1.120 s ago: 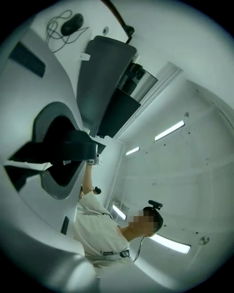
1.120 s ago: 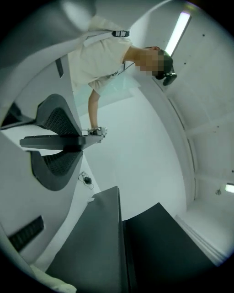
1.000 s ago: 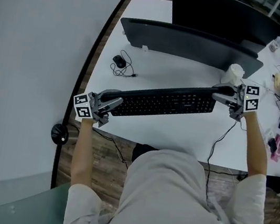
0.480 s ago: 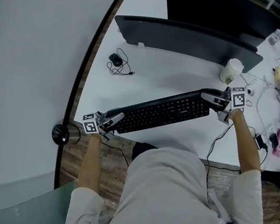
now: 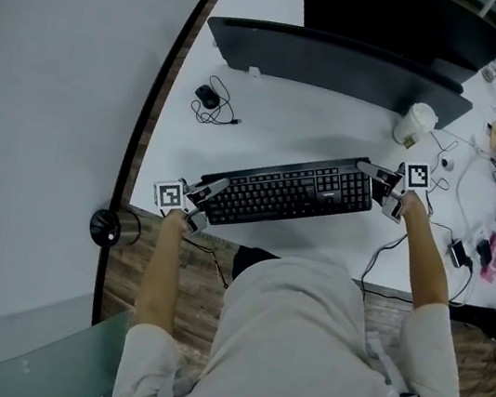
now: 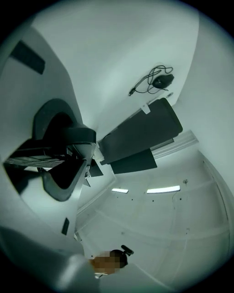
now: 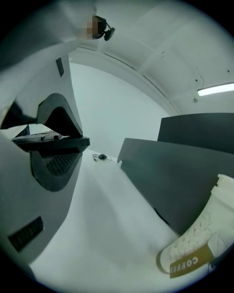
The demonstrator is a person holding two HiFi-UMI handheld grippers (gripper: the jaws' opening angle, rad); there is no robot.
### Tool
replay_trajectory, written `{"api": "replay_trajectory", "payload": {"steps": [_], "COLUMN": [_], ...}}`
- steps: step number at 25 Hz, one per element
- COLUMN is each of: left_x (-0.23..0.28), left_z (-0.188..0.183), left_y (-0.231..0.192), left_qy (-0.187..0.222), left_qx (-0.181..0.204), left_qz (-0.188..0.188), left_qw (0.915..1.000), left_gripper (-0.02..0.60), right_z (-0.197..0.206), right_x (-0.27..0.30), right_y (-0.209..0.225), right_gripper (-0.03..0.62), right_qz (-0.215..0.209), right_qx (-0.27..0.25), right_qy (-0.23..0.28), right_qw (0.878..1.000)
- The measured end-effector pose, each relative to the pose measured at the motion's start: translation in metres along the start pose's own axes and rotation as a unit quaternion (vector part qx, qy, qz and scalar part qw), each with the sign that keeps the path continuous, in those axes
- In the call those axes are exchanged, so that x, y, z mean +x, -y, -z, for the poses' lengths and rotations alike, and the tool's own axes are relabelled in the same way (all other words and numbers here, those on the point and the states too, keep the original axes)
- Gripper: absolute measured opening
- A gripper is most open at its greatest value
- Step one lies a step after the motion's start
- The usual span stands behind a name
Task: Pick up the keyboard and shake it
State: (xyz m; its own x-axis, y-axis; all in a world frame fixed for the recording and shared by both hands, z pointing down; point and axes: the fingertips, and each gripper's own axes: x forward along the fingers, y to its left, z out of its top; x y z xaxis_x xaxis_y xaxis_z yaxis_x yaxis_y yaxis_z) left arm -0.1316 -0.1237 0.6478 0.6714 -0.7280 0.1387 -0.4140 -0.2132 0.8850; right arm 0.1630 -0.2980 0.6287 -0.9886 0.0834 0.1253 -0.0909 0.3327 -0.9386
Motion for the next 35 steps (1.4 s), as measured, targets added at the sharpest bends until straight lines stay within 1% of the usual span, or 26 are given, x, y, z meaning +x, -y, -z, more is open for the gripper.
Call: {"api": "replay_trajectory", "payload": {"steps": [2, 3, 4, 9, 11, 12, 14, 17, 18, 20, 21, 22, 24, 25, 28, 31, 35], "left_x": [0.002, 0.003, 0.004, 0.014, 0.014, 0.015, 0.018, 0.018, 0.018, 0.013, 0.011, 0.012, 0.014, 0.015, 0.014, 0.011, 0.008], "left_z": [0.005, 0.007, 0.009, 0.007, 0.005, 0.005, 0.006, 0.009, 0.009, 0.006, 0.006, 0.007, 0.011, 0.012, 0.011, 0.010, 0.006], "left_y": [-0.006, -0.007, -0.008, -0.011, -0.015, -0.014, -0.010, -0.012, -0.014, -0.021, -0.024, -0.021, -0.015, -0.014, -0.016, -0.014, -0.015], "left_qy": [-0.013, -0.019, -0.024, -0.041, -0.047, -0.045, -0.037, -0.039, -0.041, -0.049, -0.050, -0.046, -0.035, -0.032, -0.026, -0.016, -0.017], "left_qx": [-0.055, -0.076, -0.085, -0.067, -0.044, -0.051, -0.082, -0.080, -0.071, -0.038, -0.030, -0.043, -0.086, -0.093, -0.090, -0.095, -0.066], "left_qz": [-0.009, -0.008, -0.006, 0.008, 0.002, 0.005, 0.017, 0.012, 0.009, -0.012, -0.019, -0.013, 0.002, 0.003, 0.009, 0.015, 0.012], "left_qw": [0.9984, 0.9969, 0.9960, 0.9969, 0.9979, 0.9976, 0.9958, 0.9960, 0.9966, 0.9980, 0.9981, 0.9979, 0.9957, 0.9952, 0.9956, 0.9953, 0.9976], "left_gripper": [0.150, 0.150, 0.150, 0.149, 0.149, 0.149, 0.149, 0.149, 0.148, 0.148, 0.148, 0.147, 0.147, 0.148, 0.147, 0.147, 0.147], "right_z": [0.003, 0.006, 0.009, 0.014, 0.014, 0.012, 0.009, 0.009, 0.009, 0.009, 0.009, 0.010, 0.009, 0.008, 0.002, 0.000, 0.000], "right_x": [-0.002, -0.003, -0.004, -0.011, -0.012, -0.012, -0.011, -0.012, -0.012, -0.012, -0.011, -0.011, -0.011, -0.011, -0.007, -0.003, 0.001], "right_y": [0.006, 0.008, 0.011, 0.021, 0.025, 0.025, 0.025, 0.026, 0.027, 0.028, 0.028, 0.028, 0.029, 0.029, 0.027, 0.022, 0.019], "right_gripper": [0.133, 0.132, 0.132, 0.132, 0.132, 0.133, 0.135, 0.135, 0.137, 0.138, 0.138, 0.138, 0.138, 0.138, 0.137, 0.135, 0.137], "right_qz": [0.005, 0.005, 0.003, 0.010, 0.014, 0.015, 0.016, 0.019, 0.022, 0.025, 0.026, 0.027, 0.029, 0.030, 0.035, 0.032, 0.024], "right_qx": [0.030, 0.044, 0.053, 0.053, 0.052, 0.051, 0.049, 0.040, 0.035, 0.032, 0.032, 0.034, 0.034, 0.032, 0.023, 0.017, 0.022], "right_qy": [0.000, -0.002, -0.004, 0.009, 0.008, 0.008, 0.009, 0.008, 0.009, 0.013, 0.014, 0.015, 0.017, 0.020, 0.032, 0.028, 0.025], "right_qw": [1.000, 0.999, 0.999, 0.998, 0.999, 0.999, 0.999, 0.999, 0.999, 0.999, 0.999, 0.999, 0.999, 0.999, 0.999, 0.999, 0.999]}}
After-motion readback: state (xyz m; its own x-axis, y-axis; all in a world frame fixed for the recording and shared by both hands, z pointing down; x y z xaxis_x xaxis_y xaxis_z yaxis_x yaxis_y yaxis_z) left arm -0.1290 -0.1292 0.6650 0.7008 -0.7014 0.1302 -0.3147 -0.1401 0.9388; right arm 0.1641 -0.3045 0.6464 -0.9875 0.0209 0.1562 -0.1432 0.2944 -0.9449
